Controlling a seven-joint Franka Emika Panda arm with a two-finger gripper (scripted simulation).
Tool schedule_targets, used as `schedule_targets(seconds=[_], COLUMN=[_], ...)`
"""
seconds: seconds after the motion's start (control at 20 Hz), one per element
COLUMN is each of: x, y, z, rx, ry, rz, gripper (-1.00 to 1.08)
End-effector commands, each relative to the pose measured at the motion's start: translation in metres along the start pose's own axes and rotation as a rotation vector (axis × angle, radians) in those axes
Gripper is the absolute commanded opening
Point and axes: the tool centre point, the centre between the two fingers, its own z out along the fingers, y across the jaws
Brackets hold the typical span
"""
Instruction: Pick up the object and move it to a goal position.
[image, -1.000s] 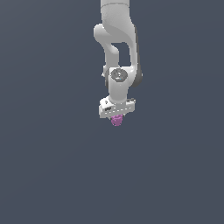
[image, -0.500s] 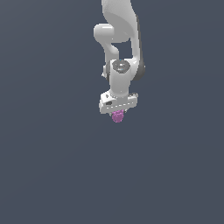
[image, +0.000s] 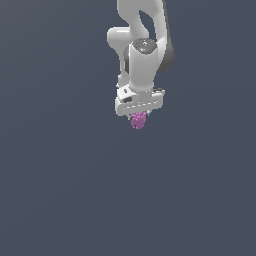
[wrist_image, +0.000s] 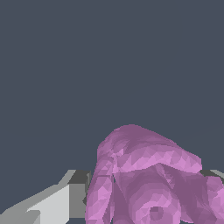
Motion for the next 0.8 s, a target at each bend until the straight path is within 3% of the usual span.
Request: schedule_targets(seconds=[0.0, 0.75], x=[-0.001, -0.006], y=[-0.005, -0.029], z=[-0.026, -0.177], rx=[0.0, 0.001], ry=[0.0, 0.0], rz=[0.0, -0.001], gripper=[-1.0, -1.0])
